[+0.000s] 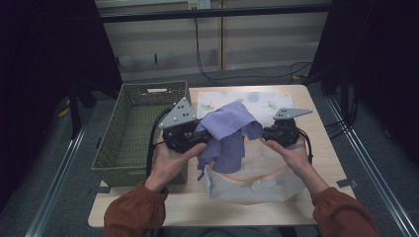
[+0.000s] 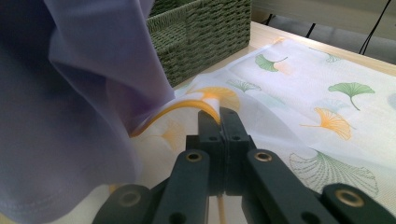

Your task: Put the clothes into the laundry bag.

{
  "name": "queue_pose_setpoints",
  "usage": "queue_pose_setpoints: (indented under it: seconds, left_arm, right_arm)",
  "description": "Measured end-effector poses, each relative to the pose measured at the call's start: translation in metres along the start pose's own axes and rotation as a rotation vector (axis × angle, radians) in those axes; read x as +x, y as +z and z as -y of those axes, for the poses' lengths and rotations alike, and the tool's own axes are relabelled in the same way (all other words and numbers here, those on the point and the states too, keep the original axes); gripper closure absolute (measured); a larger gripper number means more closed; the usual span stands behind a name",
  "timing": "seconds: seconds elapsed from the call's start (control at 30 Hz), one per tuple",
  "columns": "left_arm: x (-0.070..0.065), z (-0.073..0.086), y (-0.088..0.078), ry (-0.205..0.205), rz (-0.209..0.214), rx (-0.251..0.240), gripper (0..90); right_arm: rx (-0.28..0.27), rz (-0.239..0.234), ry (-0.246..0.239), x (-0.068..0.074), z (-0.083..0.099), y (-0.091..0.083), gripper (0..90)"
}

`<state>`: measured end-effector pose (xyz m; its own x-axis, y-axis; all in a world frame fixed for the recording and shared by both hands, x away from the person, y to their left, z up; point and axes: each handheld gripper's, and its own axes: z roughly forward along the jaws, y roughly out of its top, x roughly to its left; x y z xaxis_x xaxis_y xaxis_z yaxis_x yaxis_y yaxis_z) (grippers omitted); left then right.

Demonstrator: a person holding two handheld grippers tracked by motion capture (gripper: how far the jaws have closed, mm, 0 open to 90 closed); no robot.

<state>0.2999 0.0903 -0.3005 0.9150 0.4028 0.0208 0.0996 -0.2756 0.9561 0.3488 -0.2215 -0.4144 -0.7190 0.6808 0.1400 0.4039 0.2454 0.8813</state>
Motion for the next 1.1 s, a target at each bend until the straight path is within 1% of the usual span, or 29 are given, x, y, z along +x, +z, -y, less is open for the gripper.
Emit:
queue_pose_setpoints:
  seconds: [0.1, 0.13, 0.17, 0.23, 0.27, 0.33, 0.5, 0.63, 0.67, 0.7, 0.73, 0.93, 1.0, 1.03, 1.1]
  left_arm:
    - [0.002, 0.007, 0.007, -0.029, 0.01, -0.007, 78.2]
    - [0.003, 0.009, 0.009, -0.036, 0.02, -0.004, 78.2]
    - [0.003, 0.011, 0.011, -0.043, 0.019, 0.0, 78.1]
    - [0.004, 0.013, 0.015, -0.044, 0.023, 0.001, 78.2]
    - [0.003, 0.015, 0.016, -0.052, 0.029, -0.006, 78.1]
    - [0.0, 0.017, 0.018, -0.043, 0.029, 0.003, 78.1]
    - [-0.007, 0.021, 0.028, -0.034, 0.053, 0.016, 78.1]
    - [-0.006, 0.029, 0.039, -0.034, 0.058, 0.05, 78.1]
    - [-0.006, 0.031, 0.041, -0.035, 0.065, 0.05, 78.1]
    - [-0.005, 0.033, 0.043, -0.039, 0.065, 0.052, 77.9]
    - [-0.004, 0.035, 0.046, -0.052, 0.063, 0.056, 77.9]
    - [0.0, 0.045, 0.055, -0.055, 0.053, 0.08, 77.8]
    - [0.003, 0.049, 0.058, -0.064, 0.05, 0.088, 77.8]
    - [0.003, 0.051, 0.059, -0.073, 0.042, 0.094, 77.9]
    - [0.006, 0.056, 0.062, -0.073, 0.043, 0.108, 77.8]
  right_arm:
    - [0.001, -0.001, 0.0, 0.0, 0.0, 0.0, 89.7]
    - [0.0, -0.002, 0.0, 0.0, 0.0, 0.0, 89.7]
    - [0.0, -0.002, -0.001, 0.0, 0.0, 0.0, 89.7]
    - [0.0, -0.001, -0.008, 0.001, 0.0, 0.0, 89.7]
    - [-0.002, -0.002, -0.008, 0.0, 0.0, 0.0, 89.7]
    - [-0.003, -0.004, -0.004, 0.0, 0.0, 0.0, 89.7]
    - [-0.004, -0.008, 0.0, 0.0, 0.001, 0.0, 89.7]
    - [-0.007, -0.002, -0.002, 0.0, 0.001, 0.0, 89.7]
    - [-0.007, -0.003, -0.004, 0.0, 0.001, 0.0, 89.7]
    - [-0.007, -0.003, -0.004, 0.0, 0.001, 0.0, 89.7]
    - [-0.006, -0.006, -0.002, 0.0, 0.001, 0.0, 89.7]
    - [-0.005, -0.003, -0.005, 0.001, 0.001, 0.0, 89.7]
    - [-0.003, -0.006, -0.008, 0.002, 0.0, 0.0, 89.7]
    - [-0.001, -0.005, -0.008, 0.003, 0.0, 0.0, 89.7]
    - [0.002, -0.005, -0.009, 0.002, 0.001, 0.001, 89.7]
